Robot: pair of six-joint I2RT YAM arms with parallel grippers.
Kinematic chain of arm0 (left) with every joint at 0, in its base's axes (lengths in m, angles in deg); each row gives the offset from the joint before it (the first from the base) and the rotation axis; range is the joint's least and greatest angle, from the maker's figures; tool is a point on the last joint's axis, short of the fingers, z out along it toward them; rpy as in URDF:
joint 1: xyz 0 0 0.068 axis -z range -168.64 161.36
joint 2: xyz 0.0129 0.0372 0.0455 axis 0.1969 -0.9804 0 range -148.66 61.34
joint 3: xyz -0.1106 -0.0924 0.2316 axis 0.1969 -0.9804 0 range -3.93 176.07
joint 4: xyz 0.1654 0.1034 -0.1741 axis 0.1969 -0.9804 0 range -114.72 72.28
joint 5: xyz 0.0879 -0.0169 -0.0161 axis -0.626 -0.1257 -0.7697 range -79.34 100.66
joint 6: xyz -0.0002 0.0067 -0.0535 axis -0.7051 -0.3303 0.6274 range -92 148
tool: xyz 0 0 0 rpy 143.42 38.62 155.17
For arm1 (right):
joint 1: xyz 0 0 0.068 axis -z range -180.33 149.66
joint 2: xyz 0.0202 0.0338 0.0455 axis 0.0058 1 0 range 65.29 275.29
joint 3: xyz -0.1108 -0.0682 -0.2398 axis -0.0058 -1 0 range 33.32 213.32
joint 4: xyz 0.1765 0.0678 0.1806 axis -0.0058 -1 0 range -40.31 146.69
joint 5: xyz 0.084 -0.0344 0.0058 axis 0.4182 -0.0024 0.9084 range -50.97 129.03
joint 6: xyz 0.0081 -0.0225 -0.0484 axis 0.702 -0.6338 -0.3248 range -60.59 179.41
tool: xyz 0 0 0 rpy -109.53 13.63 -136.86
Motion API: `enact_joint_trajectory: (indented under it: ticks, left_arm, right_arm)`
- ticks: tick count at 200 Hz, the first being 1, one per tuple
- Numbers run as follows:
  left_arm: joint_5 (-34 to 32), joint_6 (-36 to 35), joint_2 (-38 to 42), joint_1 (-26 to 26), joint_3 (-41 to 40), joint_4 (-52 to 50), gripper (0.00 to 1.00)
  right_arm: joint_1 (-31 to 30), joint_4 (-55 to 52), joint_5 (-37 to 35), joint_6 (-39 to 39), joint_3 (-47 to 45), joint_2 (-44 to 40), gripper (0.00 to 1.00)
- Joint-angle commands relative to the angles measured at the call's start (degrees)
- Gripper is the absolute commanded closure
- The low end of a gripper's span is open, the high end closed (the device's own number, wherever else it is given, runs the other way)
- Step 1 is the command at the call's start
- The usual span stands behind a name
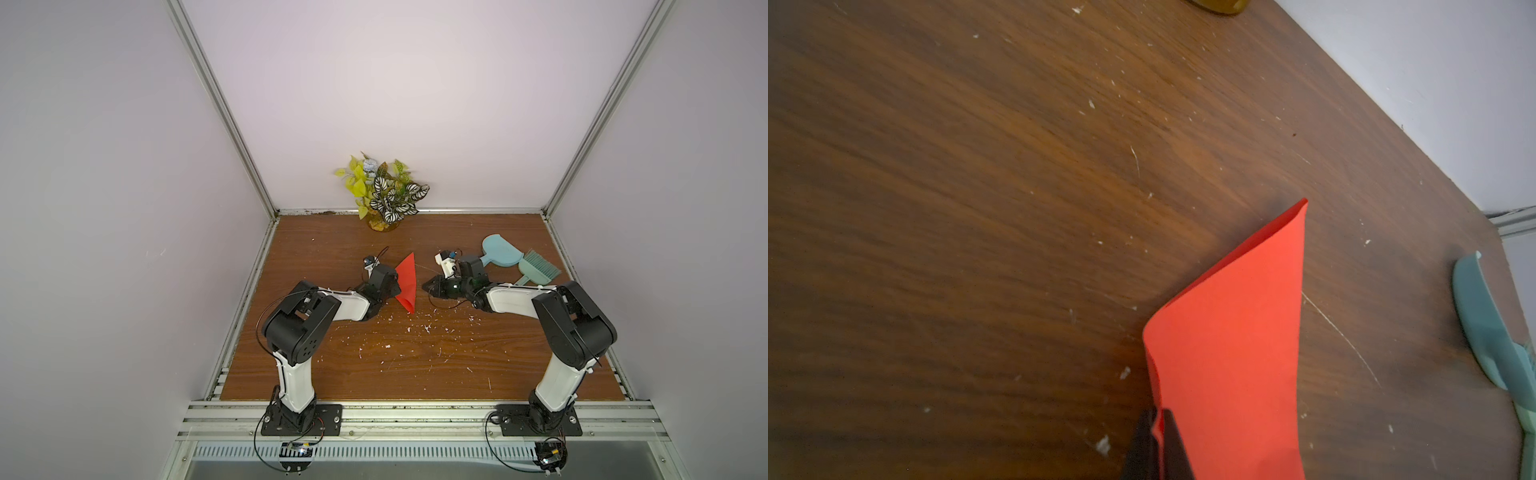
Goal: Fold the square paper diagonally
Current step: Fold the paper at the center of the board.
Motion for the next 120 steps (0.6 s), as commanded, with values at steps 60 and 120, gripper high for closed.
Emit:
enact_joint_trajectory:
  ticks: [60, 120]
  left_arm:
    - [-2.6, -1.8, -1.2, 0.8, 0.7, -1.0, 0.99]
    - [-2.1, -1.5, -2.0, 0.8, 1.2, -0.8, 0.99]
  right_arm:
    - [-1.3, -1.1, 0.5, 0.2, 13.2, 10.9, 0.89]
    - [-2.3, -3.3, -0.5, 0.2, 11.5, 12.5, 0.89]
